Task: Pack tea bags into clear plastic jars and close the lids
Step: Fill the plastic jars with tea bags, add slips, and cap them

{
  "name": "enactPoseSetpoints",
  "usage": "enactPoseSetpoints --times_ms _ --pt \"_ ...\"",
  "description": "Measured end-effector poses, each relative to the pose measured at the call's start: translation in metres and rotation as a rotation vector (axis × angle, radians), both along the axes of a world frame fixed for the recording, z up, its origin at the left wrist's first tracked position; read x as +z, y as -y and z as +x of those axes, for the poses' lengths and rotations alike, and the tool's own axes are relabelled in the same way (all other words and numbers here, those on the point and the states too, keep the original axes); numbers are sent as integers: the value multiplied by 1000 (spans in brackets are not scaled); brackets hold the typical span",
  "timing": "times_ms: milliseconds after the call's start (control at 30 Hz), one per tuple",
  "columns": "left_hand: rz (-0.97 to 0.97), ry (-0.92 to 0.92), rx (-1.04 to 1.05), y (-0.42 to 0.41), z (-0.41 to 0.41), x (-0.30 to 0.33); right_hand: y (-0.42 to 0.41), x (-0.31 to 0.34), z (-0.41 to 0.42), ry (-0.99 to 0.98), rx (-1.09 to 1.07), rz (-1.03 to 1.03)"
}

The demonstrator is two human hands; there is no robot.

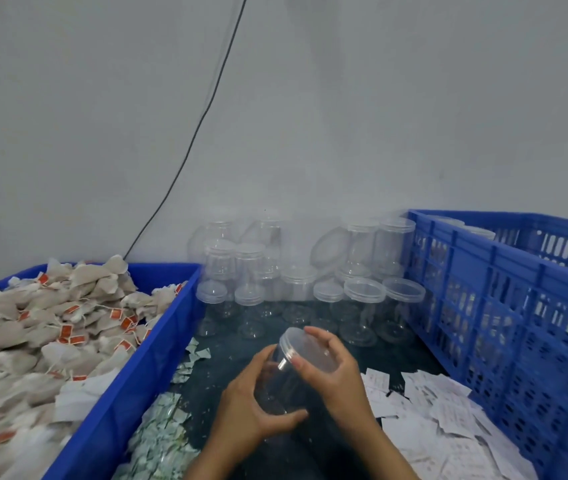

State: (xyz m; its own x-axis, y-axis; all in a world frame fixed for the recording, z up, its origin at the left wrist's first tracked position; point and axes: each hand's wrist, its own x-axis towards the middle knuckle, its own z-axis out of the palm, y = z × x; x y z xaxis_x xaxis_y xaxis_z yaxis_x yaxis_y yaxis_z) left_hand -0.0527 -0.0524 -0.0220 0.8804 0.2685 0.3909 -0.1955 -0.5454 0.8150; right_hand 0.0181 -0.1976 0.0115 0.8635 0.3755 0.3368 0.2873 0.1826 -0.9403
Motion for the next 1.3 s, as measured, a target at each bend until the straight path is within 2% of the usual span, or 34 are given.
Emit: enactPoseSetpoints --times_ms 100,200,267,400,567,633,700,933,1067,1133,1200,1300 --pt "-76 -70 -128 -8 -1 0 12 -1 7 18 155 -4" --pt "-44 -29 -60 -6 -1 0 15 -3 13 -118 246 103" --pt "83 0 56 -2 -1 1 13 -5 12 -135 199 102" --pt "507 60 179 5 -5 4 6 -13 6 -101 54 37" --pt "560 81 191 6 -5 4 5 -18 5 -69 -29 42" --pt "486 82 167 4 -7 6 7 -15 4 -86 0 70" --pt "304 43 105 2 -8 5 10 -13 4 -111 30 101" --pt "-170 -152 -249 1 -7 8 20 -7 6 -214 193 251" --pt "-444 -333 -457 1 -9 12 25 -5 4 -289 352 372" --pt "-511 -403 -534 0 -8 12 27 -3 4 -342 422 473" --pt "-546 -379 -516 0 -8 11 30 -1 8 -449 394 586" --pt "-513 -184 -331 3 -8 10 33 -1 14 -585 267 619"
